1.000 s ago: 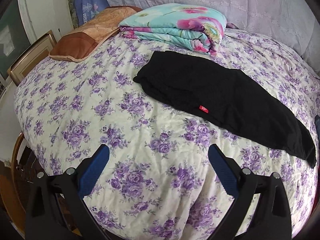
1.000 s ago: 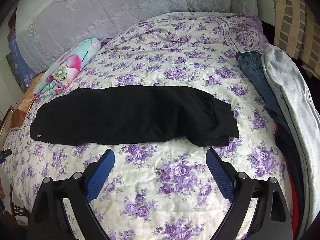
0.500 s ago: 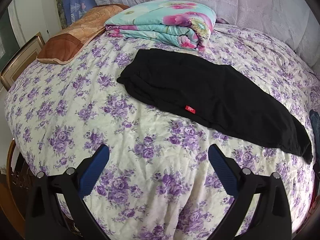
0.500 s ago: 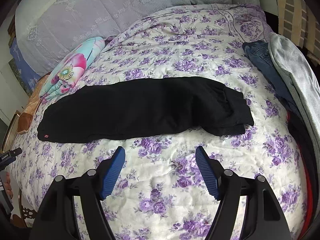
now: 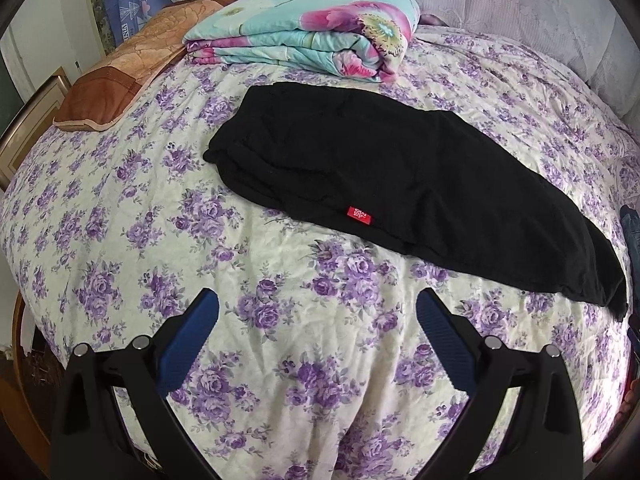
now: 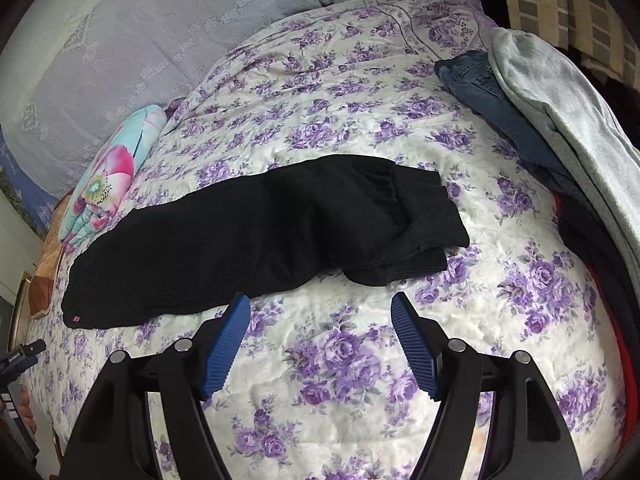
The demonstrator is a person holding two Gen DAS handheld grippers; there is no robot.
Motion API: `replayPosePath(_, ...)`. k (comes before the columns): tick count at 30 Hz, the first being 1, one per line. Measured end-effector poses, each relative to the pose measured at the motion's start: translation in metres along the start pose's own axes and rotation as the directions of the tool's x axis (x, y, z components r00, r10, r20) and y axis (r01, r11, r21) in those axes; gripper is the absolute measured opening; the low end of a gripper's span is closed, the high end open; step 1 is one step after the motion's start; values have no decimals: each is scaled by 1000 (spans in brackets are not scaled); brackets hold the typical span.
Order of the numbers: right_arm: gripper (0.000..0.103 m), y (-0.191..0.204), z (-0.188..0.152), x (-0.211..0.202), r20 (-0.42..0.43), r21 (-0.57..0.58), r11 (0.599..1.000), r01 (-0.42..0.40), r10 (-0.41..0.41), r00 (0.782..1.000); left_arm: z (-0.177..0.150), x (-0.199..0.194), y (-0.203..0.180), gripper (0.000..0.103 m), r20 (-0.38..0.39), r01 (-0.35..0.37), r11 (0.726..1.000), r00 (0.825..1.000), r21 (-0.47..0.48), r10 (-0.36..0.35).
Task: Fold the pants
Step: 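Grasp the black pants leg end with the right gripper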
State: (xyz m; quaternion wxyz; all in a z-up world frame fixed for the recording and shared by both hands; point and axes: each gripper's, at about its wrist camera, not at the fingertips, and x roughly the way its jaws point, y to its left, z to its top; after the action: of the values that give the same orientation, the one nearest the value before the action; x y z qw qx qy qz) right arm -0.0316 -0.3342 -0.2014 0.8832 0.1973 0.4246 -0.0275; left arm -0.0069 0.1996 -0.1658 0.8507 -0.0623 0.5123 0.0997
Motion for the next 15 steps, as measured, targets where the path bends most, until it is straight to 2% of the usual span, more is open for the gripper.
replayPosePath(2, 64, -5, 2, 7, 5, 14, 1000, -9, 9, 1000, 1, 1, -7, 97, -1, 1, 1000, 1000, 17, -1)
replayPosePath(6, 40, -17, 11, 26, -21, 52, 999, 16, -15, 1000, 4, 0, -18, 97, -1, 2, 999, 1000, 43, -2)
replayPosePath(11, 36, -38, 22, 40, -27, 133, 991, 23, -20, 999, 3, 3, -22, 97, -17, -6, 999, 1000, 48, 7)
replayPosePath(12, 32, -41, 23, 42, -24, 149, 989, 13, -9, 1000, 2, 4, -22, 97, -21, -6, 999, 1000, 45, 7)
replayPosePath(14, 19, -45, 26, 46, -22, 164, 986, 4, -1, 1000, 1, 7, -23, 97, -30, -5, 999, 1000, 40, 6)
replayPosePath(15, 7, -46, 27, 47, -17, 173, 985, -21, 25, 1000, 1, 8, -23, 97, -33, -5, 999, 999, 39, 6)
